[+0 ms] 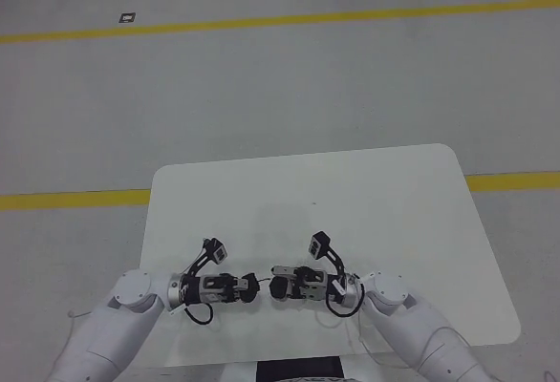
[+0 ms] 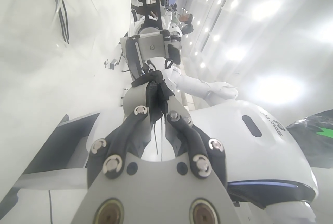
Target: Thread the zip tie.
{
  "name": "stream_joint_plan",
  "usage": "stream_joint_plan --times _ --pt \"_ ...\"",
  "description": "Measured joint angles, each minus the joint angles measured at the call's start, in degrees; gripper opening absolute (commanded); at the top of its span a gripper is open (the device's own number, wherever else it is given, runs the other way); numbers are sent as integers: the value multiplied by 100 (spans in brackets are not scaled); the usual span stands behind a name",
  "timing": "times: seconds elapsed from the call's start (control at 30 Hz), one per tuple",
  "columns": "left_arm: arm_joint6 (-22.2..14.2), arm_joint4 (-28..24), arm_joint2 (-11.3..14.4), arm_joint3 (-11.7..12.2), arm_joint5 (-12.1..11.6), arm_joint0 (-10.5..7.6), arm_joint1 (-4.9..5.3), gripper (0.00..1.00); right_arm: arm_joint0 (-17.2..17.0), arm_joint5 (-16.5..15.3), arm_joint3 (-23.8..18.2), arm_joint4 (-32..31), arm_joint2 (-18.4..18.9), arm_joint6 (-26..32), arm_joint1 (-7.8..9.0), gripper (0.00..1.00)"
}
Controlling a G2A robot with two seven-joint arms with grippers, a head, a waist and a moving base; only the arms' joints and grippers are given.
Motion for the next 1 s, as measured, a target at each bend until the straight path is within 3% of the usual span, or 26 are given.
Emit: stream_joint_plan --times 0.23,0.57,0.7,1.0 --pt "-493 17 -86 -51 47 -6 70 0 36 69 167 381 -3 430 2 100" --pt "-440 111 -37 -81 56 -9 68 0 22 73 113 322 -32 369 1 100" --pt "-616 287 -8 -19 -69 -18 110 0 51 57 88 161 -64 614 30 100" --pt "-613 162 23 -95 -353 25 241 0 86 13 113 57 -49 699 56 100"
